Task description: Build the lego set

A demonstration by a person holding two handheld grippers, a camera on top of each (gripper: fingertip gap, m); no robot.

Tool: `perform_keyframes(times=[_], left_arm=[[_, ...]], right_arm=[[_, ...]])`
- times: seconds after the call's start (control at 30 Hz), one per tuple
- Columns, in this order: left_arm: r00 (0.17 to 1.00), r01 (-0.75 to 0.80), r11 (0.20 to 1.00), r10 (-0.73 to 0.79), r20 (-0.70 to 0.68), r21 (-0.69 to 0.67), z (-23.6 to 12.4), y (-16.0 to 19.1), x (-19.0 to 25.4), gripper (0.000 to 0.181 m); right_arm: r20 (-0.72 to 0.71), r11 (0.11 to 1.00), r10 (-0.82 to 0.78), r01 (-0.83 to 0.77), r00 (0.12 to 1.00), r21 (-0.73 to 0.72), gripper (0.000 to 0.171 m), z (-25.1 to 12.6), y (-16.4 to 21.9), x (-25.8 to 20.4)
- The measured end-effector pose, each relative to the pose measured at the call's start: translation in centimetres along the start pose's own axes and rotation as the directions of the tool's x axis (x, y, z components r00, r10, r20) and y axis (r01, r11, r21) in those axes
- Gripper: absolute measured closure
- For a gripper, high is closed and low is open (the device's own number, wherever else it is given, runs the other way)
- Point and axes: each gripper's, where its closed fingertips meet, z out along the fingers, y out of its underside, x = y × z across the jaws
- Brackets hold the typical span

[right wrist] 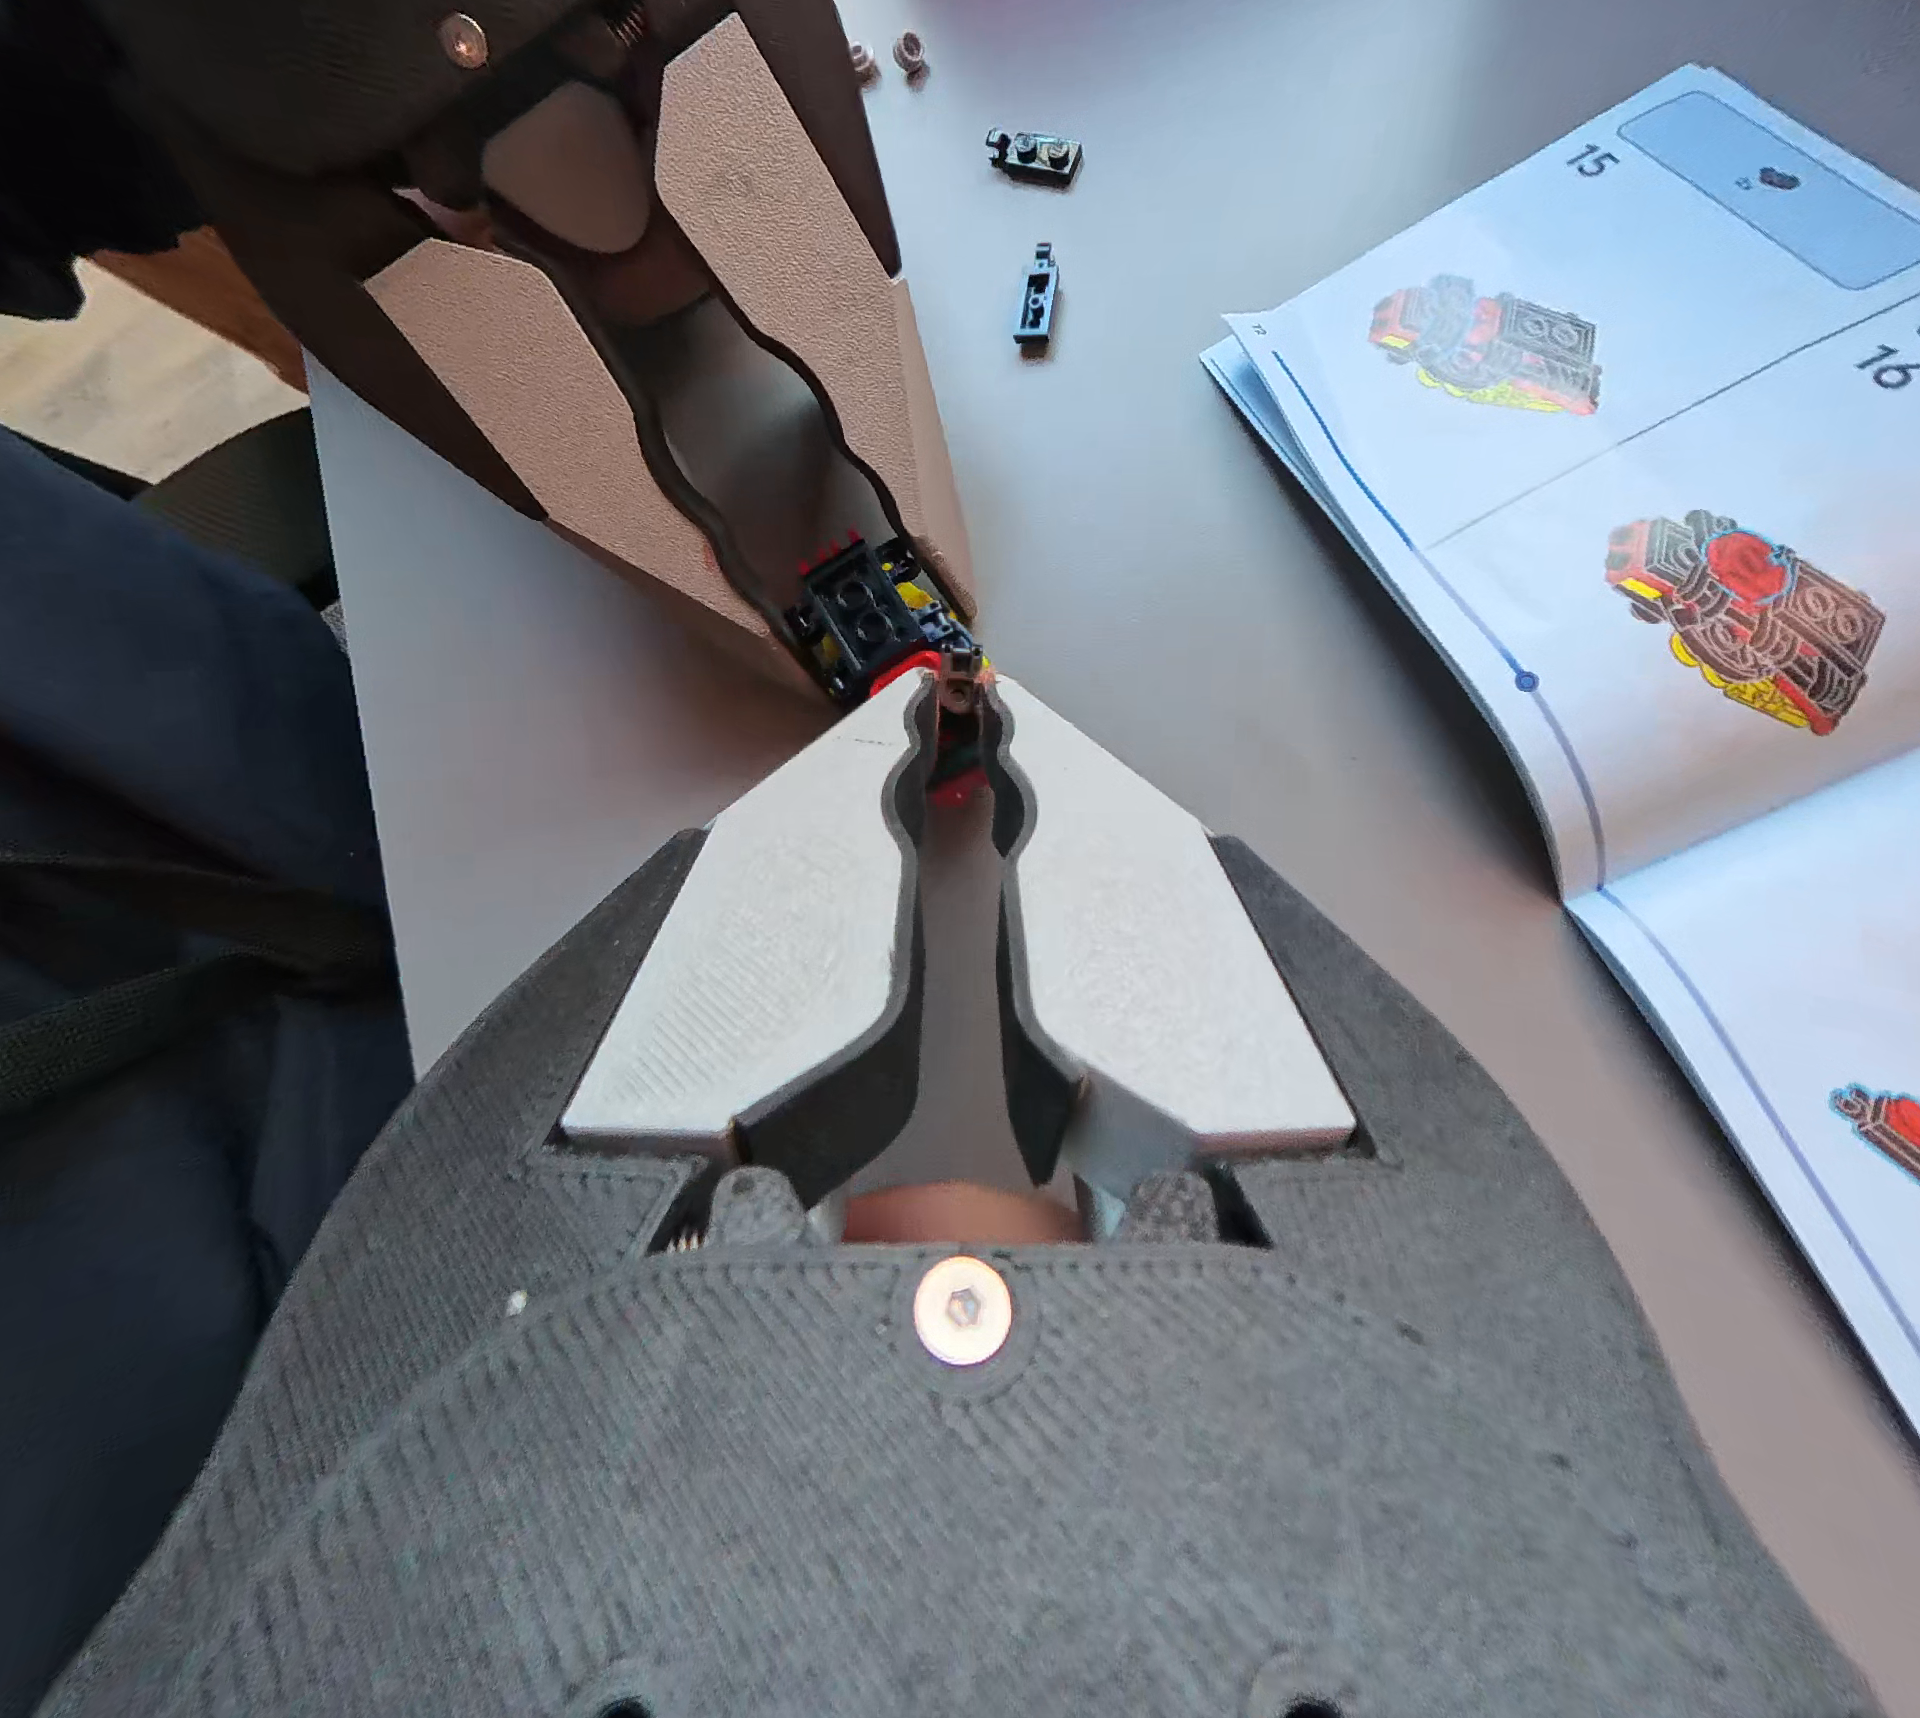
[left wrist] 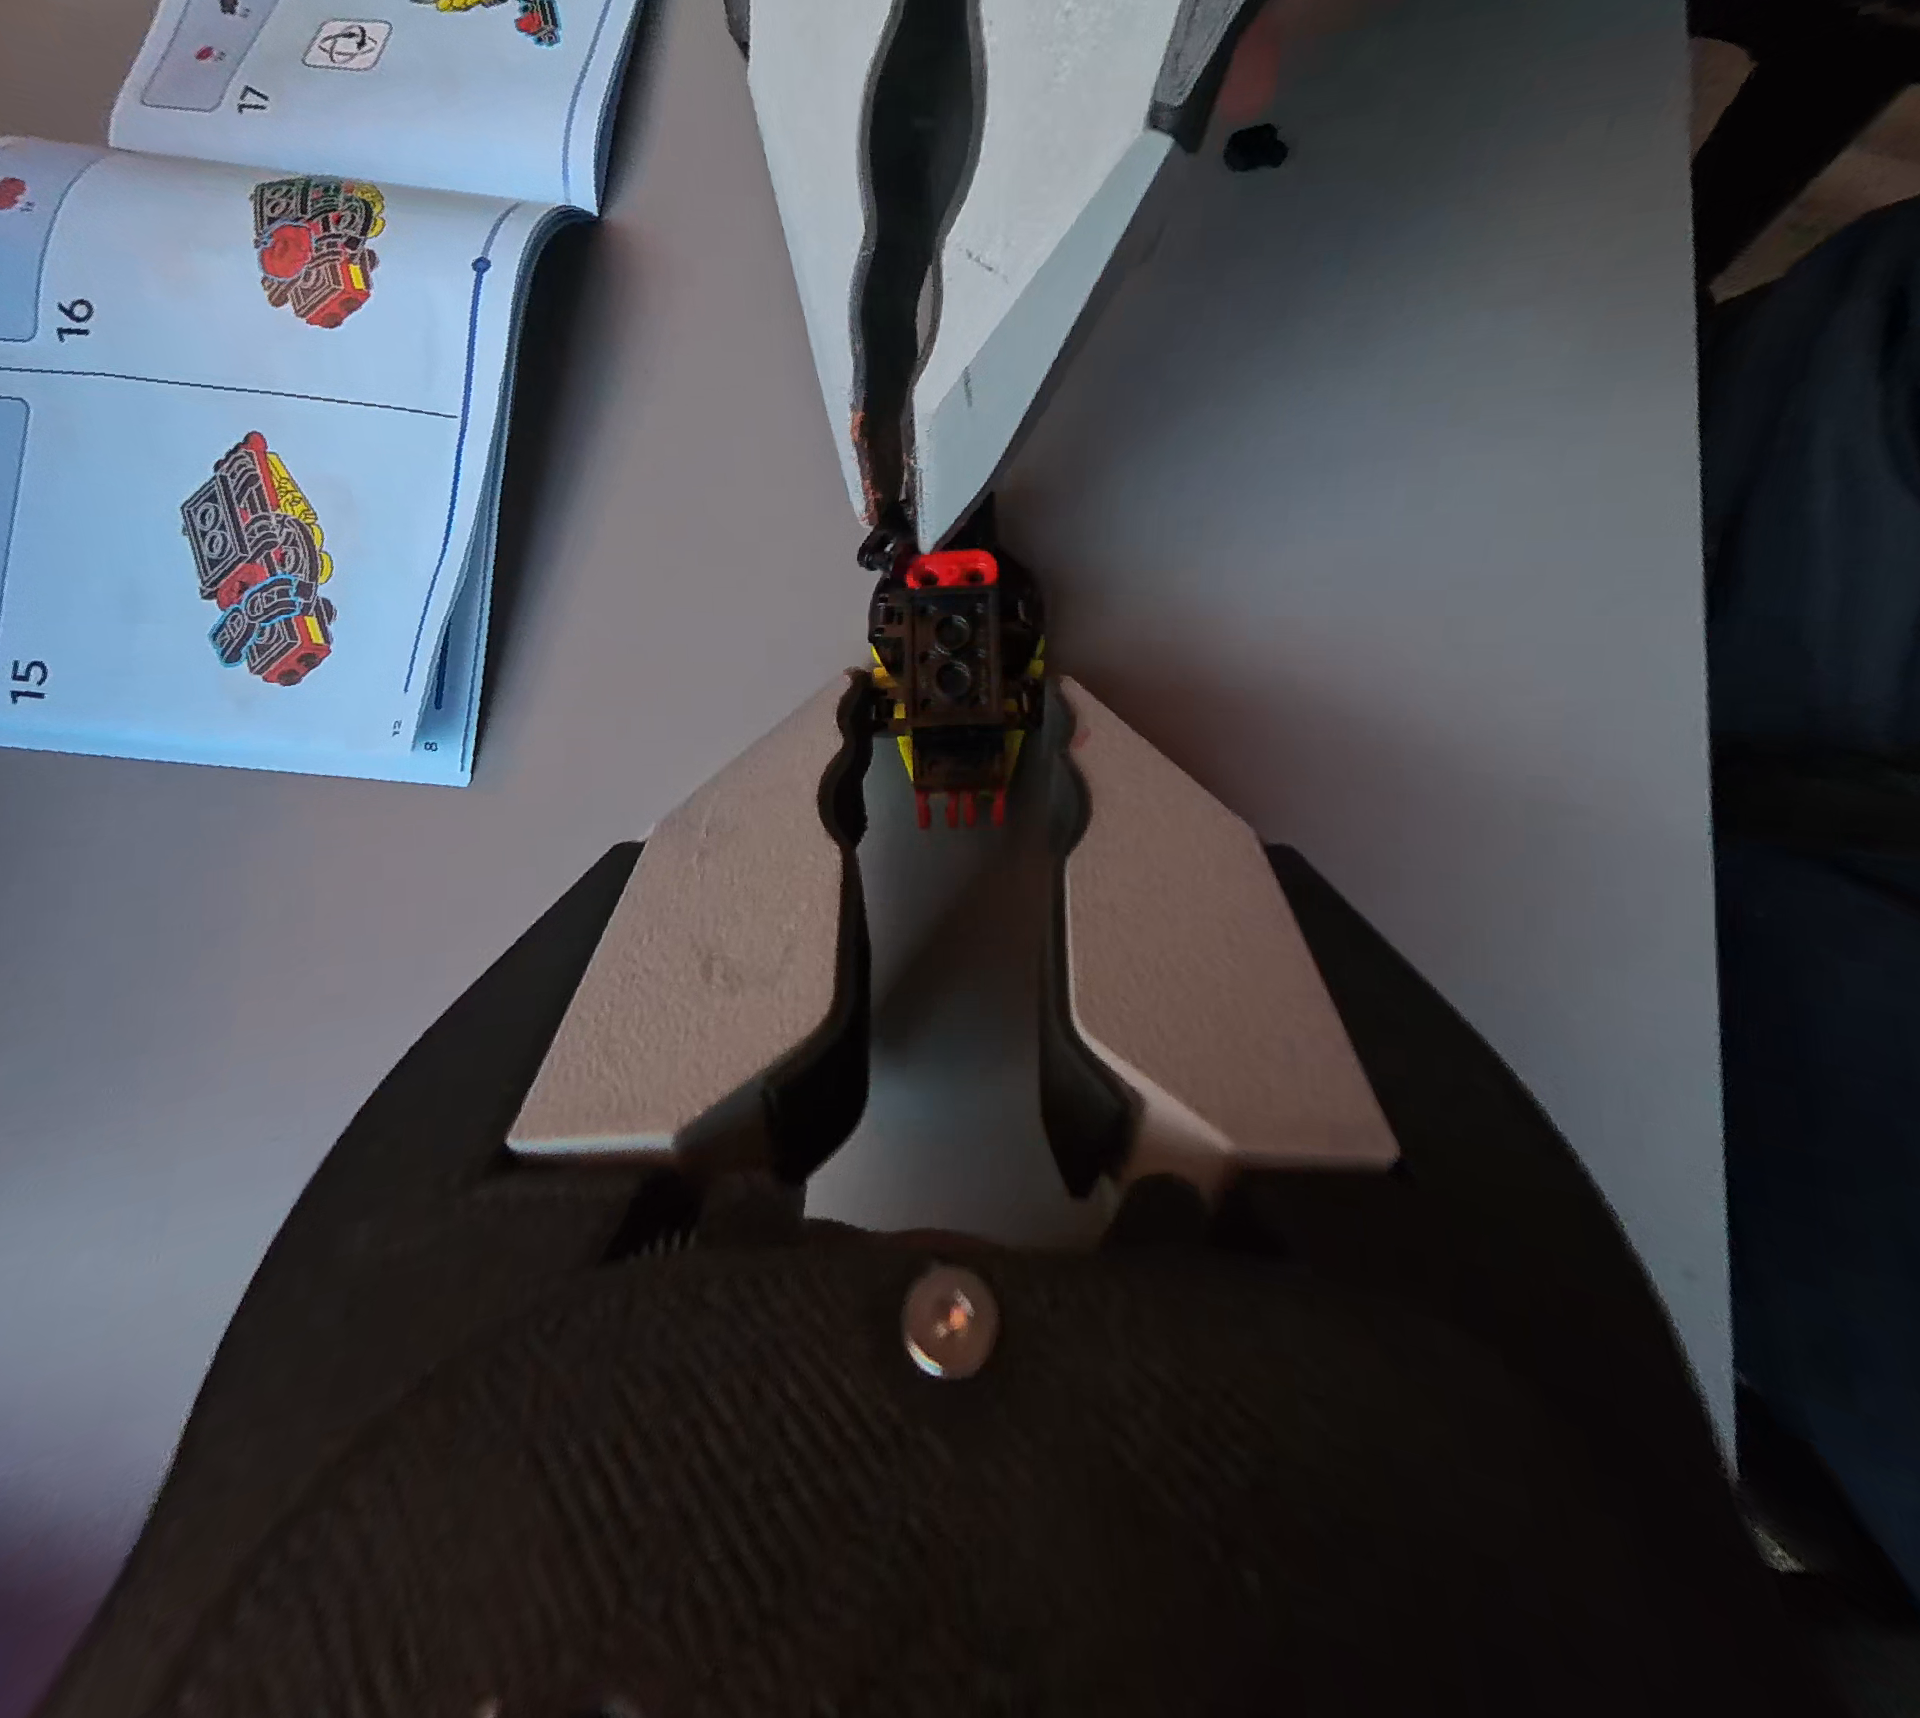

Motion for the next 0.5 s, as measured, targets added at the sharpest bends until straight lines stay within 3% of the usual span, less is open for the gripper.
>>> perform_keyframes(times=[0.5], left_arm=[[0.999, 0.004, 1.000, -0.004, 0.037, -0.002, 0.00, 0.01, -0.56, 0.151]], right_arm=[[-0.132, 1.000, -0.007, 0.007, 0.991, -0.005, 0.165, -0.15, 0.24, 0.20]])
